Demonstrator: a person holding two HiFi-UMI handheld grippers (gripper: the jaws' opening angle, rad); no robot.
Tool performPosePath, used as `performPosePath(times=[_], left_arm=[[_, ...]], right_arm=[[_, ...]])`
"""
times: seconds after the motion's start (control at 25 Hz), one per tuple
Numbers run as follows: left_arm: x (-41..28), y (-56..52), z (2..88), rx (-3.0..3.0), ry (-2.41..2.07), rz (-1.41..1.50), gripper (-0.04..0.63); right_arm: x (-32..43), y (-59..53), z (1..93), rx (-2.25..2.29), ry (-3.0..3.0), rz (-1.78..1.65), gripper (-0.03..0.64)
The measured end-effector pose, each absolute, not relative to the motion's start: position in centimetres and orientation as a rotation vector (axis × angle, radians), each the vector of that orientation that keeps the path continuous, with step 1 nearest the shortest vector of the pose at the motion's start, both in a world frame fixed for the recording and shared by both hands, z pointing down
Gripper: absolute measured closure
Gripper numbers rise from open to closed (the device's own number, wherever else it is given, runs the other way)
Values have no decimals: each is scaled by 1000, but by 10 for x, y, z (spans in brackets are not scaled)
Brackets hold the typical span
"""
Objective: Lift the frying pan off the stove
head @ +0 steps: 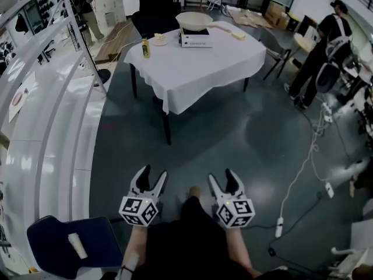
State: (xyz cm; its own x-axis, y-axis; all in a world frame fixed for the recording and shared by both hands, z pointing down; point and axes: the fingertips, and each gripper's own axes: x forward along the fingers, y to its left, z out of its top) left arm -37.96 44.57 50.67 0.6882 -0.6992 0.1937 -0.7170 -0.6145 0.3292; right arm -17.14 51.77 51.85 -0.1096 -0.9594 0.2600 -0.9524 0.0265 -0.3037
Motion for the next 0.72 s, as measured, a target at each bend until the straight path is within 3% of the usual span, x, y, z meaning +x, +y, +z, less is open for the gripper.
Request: performPosePath(times=[0.72], left_arm=[[-270,279,498,2554,-1119,55,331]], right_arm=[[-53,347,513,-2071,2319,-584,350]])
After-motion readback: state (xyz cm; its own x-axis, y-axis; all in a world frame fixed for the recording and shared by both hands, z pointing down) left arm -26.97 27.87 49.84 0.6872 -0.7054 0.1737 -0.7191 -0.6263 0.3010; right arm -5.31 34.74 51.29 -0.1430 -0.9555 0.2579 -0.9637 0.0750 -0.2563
